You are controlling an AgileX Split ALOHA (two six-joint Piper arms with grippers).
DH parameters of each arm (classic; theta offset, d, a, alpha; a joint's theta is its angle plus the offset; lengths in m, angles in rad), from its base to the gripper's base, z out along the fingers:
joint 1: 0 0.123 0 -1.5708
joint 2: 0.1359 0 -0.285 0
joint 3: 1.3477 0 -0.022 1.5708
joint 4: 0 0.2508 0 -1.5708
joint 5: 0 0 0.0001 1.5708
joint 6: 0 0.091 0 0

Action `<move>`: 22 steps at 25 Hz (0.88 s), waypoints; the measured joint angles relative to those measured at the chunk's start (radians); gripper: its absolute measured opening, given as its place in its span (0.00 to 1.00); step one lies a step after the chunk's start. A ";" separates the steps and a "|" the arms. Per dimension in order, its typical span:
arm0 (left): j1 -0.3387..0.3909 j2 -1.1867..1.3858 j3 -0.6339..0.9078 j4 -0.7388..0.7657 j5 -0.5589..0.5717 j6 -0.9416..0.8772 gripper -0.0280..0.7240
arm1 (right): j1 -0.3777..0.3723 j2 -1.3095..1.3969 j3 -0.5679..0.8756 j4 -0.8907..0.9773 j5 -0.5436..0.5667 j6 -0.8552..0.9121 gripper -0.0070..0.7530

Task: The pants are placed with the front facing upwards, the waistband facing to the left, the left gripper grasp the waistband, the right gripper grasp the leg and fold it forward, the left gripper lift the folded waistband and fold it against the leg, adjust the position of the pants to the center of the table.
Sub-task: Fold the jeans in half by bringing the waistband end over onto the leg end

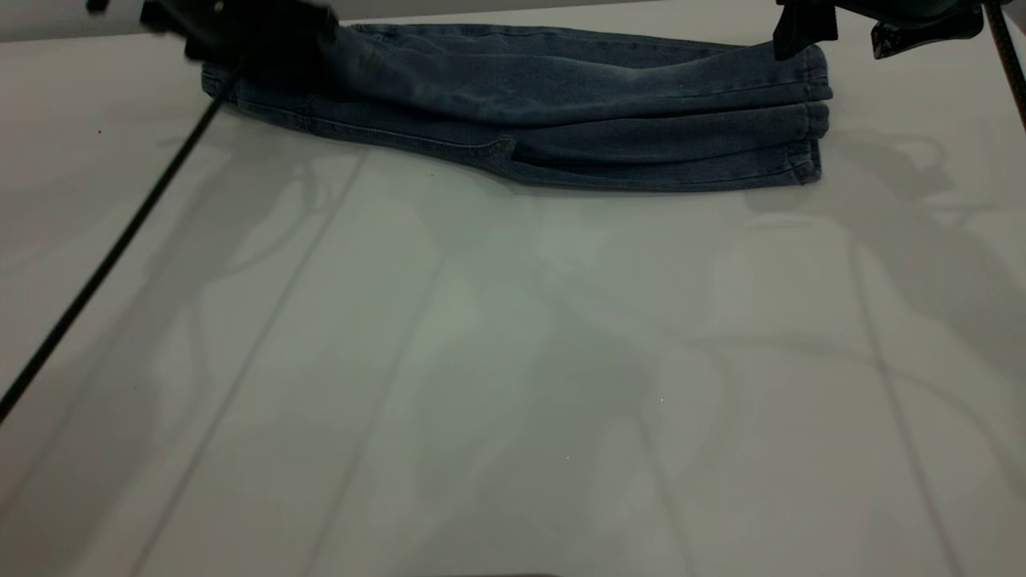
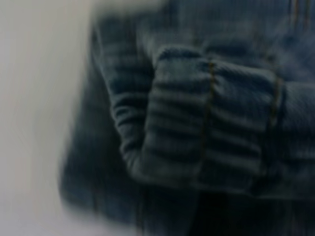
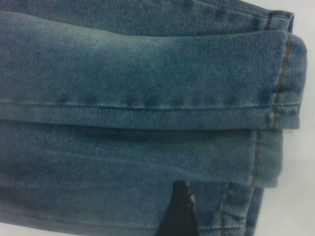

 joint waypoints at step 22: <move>0.201 -0.013 -0.139 -0.027 0.321 -0.094 0.63 | 0.093 0.000 -0.004 0.000 0.045 -0.085 0.75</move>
